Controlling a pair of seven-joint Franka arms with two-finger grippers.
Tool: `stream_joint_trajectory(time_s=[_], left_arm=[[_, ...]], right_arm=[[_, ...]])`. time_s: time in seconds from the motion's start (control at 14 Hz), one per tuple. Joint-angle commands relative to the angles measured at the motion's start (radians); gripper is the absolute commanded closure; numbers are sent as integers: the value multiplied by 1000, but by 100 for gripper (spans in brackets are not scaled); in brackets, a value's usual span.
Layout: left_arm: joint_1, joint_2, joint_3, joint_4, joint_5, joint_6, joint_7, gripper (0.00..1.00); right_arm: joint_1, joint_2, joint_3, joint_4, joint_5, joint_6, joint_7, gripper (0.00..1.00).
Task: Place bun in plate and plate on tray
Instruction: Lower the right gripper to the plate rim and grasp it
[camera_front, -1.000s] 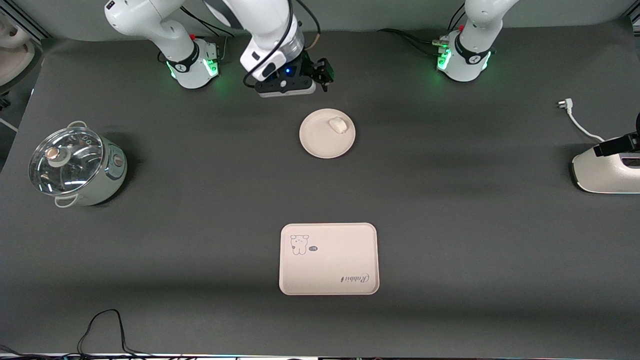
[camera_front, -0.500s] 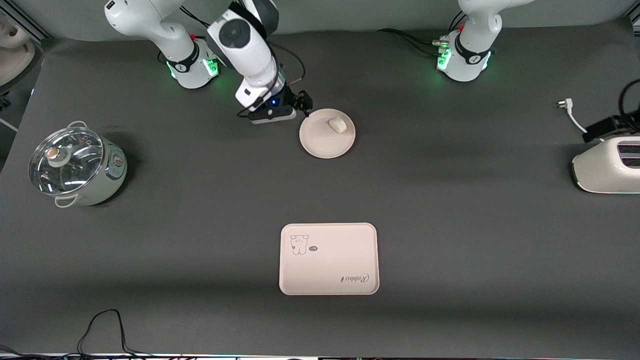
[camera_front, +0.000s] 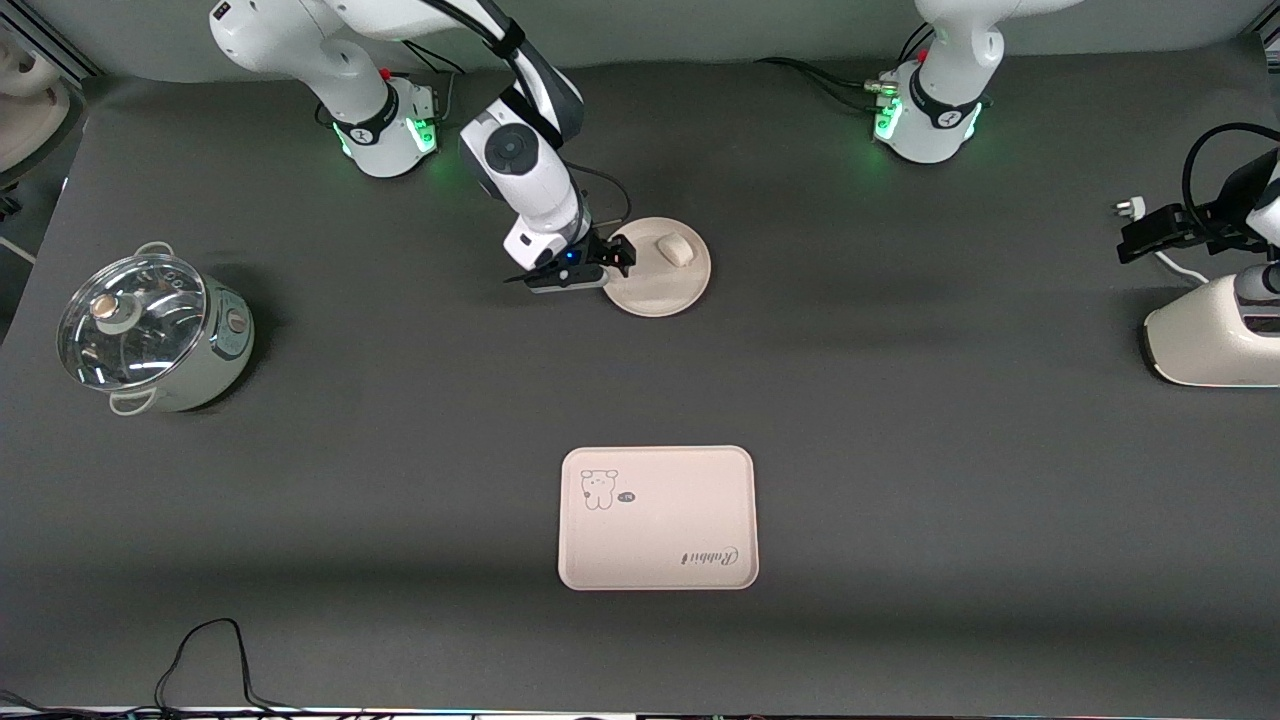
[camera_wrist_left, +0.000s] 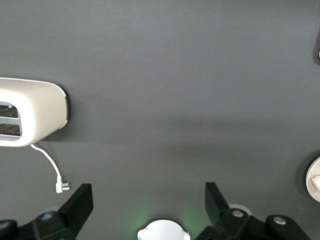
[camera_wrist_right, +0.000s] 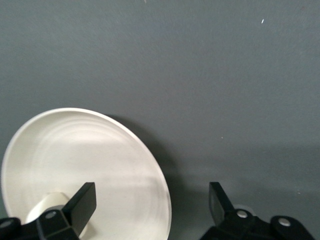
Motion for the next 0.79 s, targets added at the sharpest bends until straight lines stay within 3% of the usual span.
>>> stream_joint_trajectory(time_s=[0.0, 0.43, 0.71], left_arm=[[-11, -37, 10, -25, -12, 31, 23, 0], [-17, -25, 9, -25, -18, 63, 22, 0], [-24, -12, -17, 21, -18, 28, -1, 0]], right_arm=[[10, 25, -5, 19, 28, 5, -25, 0], [12, 50, -2, 17, 26, -3, -26, 1], [12, 65, 12, 19, 28, -2, -16, 15]])
